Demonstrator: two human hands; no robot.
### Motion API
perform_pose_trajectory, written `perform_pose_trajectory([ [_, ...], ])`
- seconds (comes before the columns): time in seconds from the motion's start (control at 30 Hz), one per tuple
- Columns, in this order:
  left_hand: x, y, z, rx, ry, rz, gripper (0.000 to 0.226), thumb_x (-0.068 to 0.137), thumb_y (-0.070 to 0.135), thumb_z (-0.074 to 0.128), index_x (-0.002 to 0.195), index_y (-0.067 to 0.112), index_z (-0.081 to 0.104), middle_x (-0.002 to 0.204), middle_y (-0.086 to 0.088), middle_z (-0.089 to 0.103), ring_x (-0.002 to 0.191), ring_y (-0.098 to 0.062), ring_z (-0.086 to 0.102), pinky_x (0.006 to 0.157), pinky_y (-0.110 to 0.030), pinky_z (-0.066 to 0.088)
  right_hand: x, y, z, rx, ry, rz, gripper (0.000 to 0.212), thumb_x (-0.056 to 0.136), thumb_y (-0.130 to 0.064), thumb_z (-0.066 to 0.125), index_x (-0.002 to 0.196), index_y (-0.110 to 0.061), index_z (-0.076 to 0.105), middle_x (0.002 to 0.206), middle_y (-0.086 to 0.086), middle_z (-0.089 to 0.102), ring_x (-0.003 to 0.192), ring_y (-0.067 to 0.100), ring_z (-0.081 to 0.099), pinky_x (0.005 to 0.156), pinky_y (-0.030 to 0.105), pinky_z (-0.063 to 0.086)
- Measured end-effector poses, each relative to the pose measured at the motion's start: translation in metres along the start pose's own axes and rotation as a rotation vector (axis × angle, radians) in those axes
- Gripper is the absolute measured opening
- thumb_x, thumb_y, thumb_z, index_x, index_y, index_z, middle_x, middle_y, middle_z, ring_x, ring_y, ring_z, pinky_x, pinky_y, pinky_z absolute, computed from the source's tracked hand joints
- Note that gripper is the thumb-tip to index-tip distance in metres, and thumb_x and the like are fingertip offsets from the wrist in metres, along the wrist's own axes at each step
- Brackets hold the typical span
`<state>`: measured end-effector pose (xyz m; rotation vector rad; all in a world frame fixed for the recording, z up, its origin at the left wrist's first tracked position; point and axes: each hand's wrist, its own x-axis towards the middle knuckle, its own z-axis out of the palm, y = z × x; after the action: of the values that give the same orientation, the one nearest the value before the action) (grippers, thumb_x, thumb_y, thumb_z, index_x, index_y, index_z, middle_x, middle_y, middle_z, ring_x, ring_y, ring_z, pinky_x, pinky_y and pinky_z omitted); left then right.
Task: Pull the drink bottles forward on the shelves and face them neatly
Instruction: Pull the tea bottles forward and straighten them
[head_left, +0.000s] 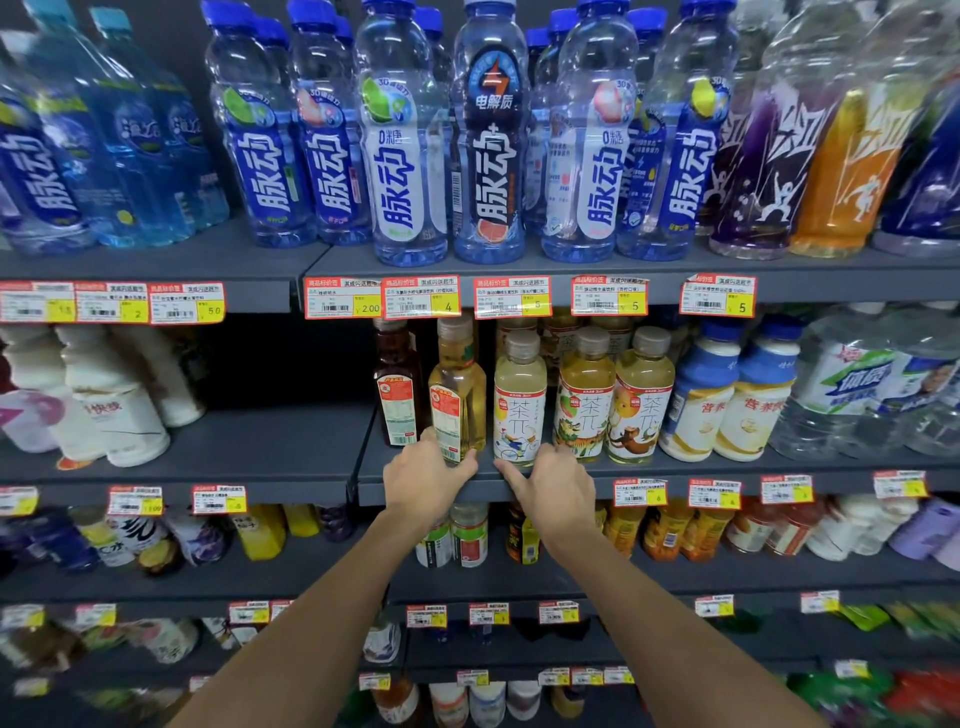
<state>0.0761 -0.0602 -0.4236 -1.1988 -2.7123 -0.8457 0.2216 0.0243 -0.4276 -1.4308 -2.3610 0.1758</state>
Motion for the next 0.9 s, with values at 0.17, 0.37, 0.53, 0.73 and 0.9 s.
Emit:
perform_pose_trajectory([
  [0.17,0.001,-0.002,0.001,-0.023,-0.001,-0.004,0.046,0.085,0.064,0.056,0.106,0.022,0.057,0.095,0.005,0.07,0.091,-0.021,0.067,0.077,-0.034,0.051,0.0,0.003,-0.002,0.044,-0.024,0.002,0.064,0.093,-0.07,0.046,0.111,-0.009,0.06,0.109,0.008,0.06,0.1,0.026,0.062,0.076,0.034,0.049],
  [0.37,0.008,-0.002,0.0,-0.09,-0.056,-0.008,0.045,0.082,0.06,0.062,0.103,0.022,0.055,0.088,0.01,0.061,0.089,-0.019,0.065,0.072,-0.033,0.05,-0.002,0.008,-0.005,0.119,-0.032,-0.016,0.061,0.094,-0.065,0.049,0.113,-0.008,0.061,0.11,0.009,0.061,0.101,0.025,0.061,0.081,0.035,0.051],
  [0.53,0.021,-0.009,-0.005,-0.1,-0.194,0.041,0.046,0.08,0.059,0.064,0.11,0.027,0.052,0.087,0.011,0.064,0.084,-0.016,0.062,0.069,-0.033,0.049,-0.003,0.013,-0.004,0.278,-0.028,-0.033,0.048,0.097,-0.049,0.058,0.118,-0.006,0.063,0.114,0.01,0.061,0.105,0.025,0.059,0.088,0.035,0.051],
  [0.73,0.004,0.004,0.0,-0.166,-0.039,-0.035,0.054,0.077,0.067,0.065,0.111,0.029,0.048,0.088,0.013,0.065,0.085,-0.015,0.063,0.068,-0.034,0.048,0.0,0.017,-0.003,0.309,-0.031,-0.057,0.037,0.1,-0.039,0.058,0.112,-0.005,0.064,0.111,0.008,0.062,0.104,0.022,0.059,0.088,0.032,0.048],
  [0.9,0.002,0.016,0.006,-0.201,0.002,-0.145,0.061,0.079,0.064,0.071,0.114,0.023,0.042,0.094,0.006,0.065,0.096,-0.024,0.064,0.07,-0.036,0.044,0.003,0.017,-0.004,0.291,-0.069,-0.047,0.037,0.101,-0.04,0.055,0.115,-0.006,0.063,0.114,0.009,0.061,0.105,0.023,0.058,0.09,0.034,0.05],
])
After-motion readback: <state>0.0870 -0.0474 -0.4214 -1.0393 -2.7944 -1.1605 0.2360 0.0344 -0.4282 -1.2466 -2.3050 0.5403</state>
